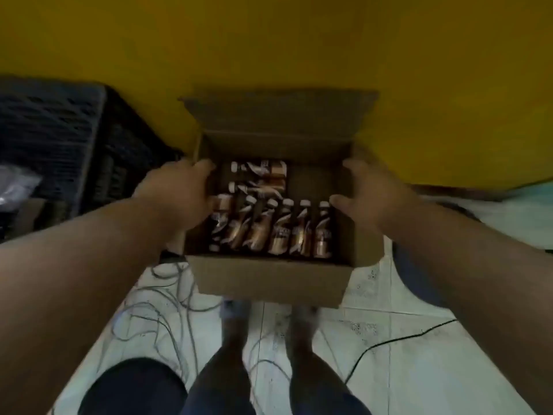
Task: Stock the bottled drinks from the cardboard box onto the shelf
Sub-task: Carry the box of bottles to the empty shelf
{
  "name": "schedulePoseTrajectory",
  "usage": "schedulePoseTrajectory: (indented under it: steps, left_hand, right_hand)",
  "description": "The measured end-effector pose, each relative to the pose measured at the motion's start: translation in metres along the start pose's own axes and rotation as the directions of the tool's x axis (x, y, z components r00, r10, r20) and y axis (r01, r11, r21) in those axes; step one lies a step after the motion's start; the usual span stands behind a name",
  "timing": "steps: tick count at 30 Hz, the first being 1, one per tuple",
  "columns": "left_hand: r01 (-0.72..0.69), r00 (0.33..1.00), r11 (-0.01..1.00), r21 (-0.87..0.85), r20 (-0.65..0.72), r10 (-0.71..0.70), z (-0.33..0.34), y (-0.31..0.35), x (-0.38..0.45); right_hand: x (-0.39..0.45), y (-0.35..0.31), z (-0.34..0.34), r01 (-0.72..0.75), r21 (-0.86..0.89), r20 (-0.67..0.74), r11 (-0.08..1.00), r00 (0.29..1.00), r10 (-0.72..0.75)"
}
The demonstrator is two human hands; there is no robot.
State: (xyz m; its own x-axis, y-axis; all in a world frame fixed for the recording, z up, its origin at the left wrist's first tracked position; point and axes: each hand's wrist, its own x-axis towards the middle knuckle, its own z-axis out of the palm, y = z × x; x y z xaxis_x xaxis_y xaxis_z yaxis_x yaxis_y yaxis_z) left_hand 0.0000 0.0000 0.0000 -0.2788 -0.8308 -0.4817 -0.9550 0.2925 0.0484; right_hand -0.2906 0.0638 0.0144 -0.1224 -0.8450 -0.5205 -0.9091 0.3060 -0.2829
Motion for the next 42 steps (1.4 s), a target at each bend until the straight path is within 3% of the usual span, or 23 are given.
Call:
schedulePoseTrajectory:
  steps: [5, 7, 11, 15, 20, 26, 34, 42]
  left_hand:
    - [0.055, 0.998, 0.998, -0.038, -0.033, -0.056, 0.072, -0.02, 0.044]
    - [0.122, 0.992, 0.992, -0.019, -0.033, -0.123, 0.094, -0.028, 0.052]
    - [0.228, 0.97, 0.974, 0.009, 0.085, -0.228, 0.125, -0.04, 0.062]
    - [0.252, 0.955, 0.962, -0.1, 0.188, -0.231, 0.132, -0.045, 0.077]
    - [0.191, 0.975, 0.968, -0.16, 0.148, -0.168, 0.128, -0.055, 0.088]
    - [0.222, 0.975, 0.949, -0.226, 0.067, -0.212, 0.129, -0.048, 0.08]
    - [0.172, 0.985, 0.959, -0.224, 0.027, -0.17, 0.039, -0.011, 0.002]
    - [0.011, 0.999, 0.996, -0.093, -0.045, -0.015, -0.086, 0.045, -0.098]
  right_hand:
    - [0.044, 0.03, 0.076, -0.054, -0.074, -0.064, 0.996, 0.997, 0.049]
    - [0.06, 0.046, 0.097, -0.14, -0.112, -0.108, 0.984, 0.986, 0.128]
    - [0.083, 0.066, 0.119, -0.255, -0.055, -0.036, 0.965, 0.967, 0.254]
    - [0.096, 0.076, 0.118, -0.184, 0.01, 0.035, 0.983, 0.982, 0.183]
    - [0.101, 0.089, 0.116, -0.084, -0.11, 0.015, 0.99, 0.996, 0.086]
    - [0.108, 0.097, 0.121, -0.123, -0.153, -0.047, 0.981, 0.992, 0.117]
    - [0.011, 0.093, 0.04, -0.147, -0.108, -0.08, 0.983, 0.987, 0.139]
    - [-0.176, 0.084, -0.039, -0.413, 0.012, -0.167, 0.911, 0.897, 0.409]
